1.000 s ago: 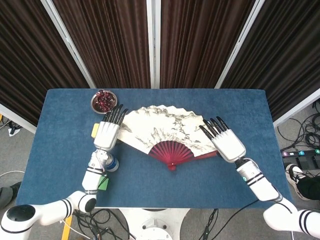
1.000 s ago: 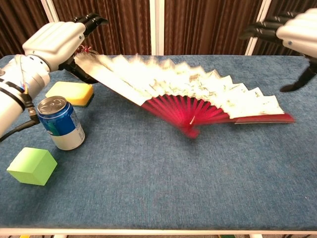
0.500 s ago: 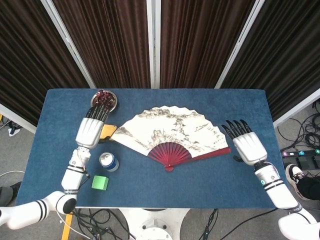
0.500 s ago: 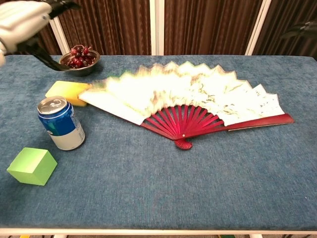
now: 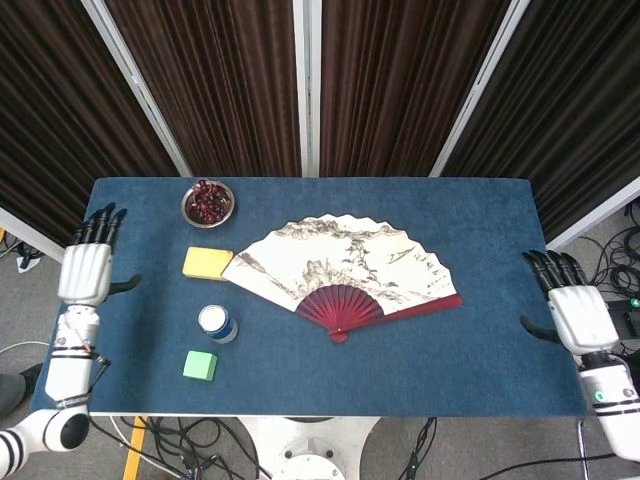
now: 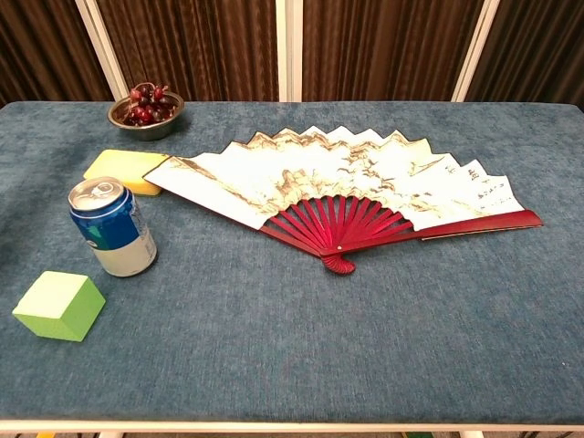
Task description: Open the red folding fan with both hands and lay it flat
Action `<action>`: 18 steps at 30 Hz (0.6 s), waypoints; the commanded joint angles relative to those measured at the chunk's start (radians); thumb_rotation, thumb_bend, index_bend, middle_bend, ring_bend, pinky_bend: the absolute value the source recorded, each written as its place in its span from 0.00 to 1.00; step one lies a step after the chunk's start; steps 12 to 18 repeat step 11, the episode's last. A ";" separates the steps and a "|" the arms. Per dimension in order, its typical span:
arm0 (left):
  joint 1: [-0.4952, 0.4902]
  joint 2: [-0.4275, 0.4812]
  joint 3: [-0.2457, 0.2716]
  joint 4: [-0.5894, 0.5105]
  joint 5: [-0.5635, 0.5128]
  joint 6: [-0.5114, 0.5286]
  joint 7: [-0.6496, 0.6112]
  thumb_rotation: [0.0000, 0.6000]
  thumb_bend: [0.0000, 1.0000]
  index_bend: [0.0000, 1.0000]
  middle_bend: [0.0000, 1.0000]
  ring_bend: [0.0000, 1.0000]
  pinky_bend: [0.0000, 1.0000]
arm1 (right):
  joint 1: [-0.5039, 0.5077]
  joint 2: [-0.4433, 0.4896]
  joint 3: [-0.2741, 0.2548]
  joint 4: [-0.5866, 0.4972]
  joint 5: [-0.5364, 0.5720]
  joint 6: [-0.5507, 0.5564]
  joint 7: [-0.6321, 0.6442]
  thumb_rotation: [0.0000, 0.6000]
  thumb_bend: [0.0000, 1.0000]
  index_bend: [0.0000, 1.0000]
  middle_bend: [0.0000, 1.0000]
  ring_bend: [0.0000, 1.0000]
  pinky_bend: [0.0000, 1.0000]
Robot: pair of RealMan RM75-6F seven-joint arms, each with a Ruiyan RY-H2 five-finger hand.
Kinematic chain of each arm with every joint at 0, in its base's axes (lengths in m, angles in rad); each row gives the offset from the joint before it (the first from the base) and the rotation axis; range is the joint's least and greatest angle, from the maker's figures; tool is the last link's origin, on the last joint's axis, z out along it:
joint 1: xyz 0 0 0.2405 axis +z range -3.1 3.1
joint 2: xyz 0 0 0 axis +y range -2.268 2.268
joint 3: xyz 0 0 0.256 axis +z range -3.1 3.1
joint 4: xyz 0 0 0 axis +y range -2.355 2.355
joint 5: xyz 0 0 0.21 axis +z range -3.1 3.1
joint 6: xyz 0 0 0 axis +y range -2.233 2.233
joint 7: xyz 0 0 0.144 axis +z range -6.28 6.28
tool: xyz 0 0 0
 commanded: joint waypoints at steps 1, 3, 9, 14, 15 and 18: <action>0.080 0.046 0.042 -0.013 0.006 0.060 -0.052 1.00 0.00 0.08 0.08 0.04 0.15 | -0.066 -0.003 -0.017 0.049 -0.020 0.063 0.067 1.00 0.13 0.00 0.07 0.00 0.00; 0.118 0.061 0.066 -0.021 0.023 0.091 -0.065 1.00 0.00 0.09 0.08 0.04 0.15 | -0.091 -0.012 -0.020 0.061 -0.026 0.086 0.090 1.00 0.13 0.00 0.07 0.00 0.00; 0.217 0.095 0.141 -0.066 0.079 0.166 -0.076 1.00 0.00 0.10 0.09 0.04 0.15 | -0.142 -0.031 -0.030 0.062 -0.043 0.123 0.126 1.00 0.13 0.00 0.07 0.00 0.00; 0.242 0.098 0.158 -0.088 0.087 0.184 -0.076 1.00 0.00 0.10 0.09 0.04 0.15 | -0.152 -0.041 -0.034 0.065 -0.054 0.130 0.133 1.00 0.13 0.00 0.08 0.00 0.00; 0.242 0.098 0.158 -0.088 0.087 0.184 -0.076 1.00 0.00 0.10 0.09 0.04 0.15 | -0.152 -0.041 -0.034 0.065 -0.054 0.130 0.133 1.00 0.13 0.00 0.08 0.00 0.00; 0.242 0.098 0.158 -0.088 0.087 0.184 -0.076 1.00 0.00 0.10 0.09 0.04 0.15 | -0.152 -0.041 -0.034 0.065 -0.054 0.130 0.133 1.00 0.13 0.00 0.08 0.00 0.00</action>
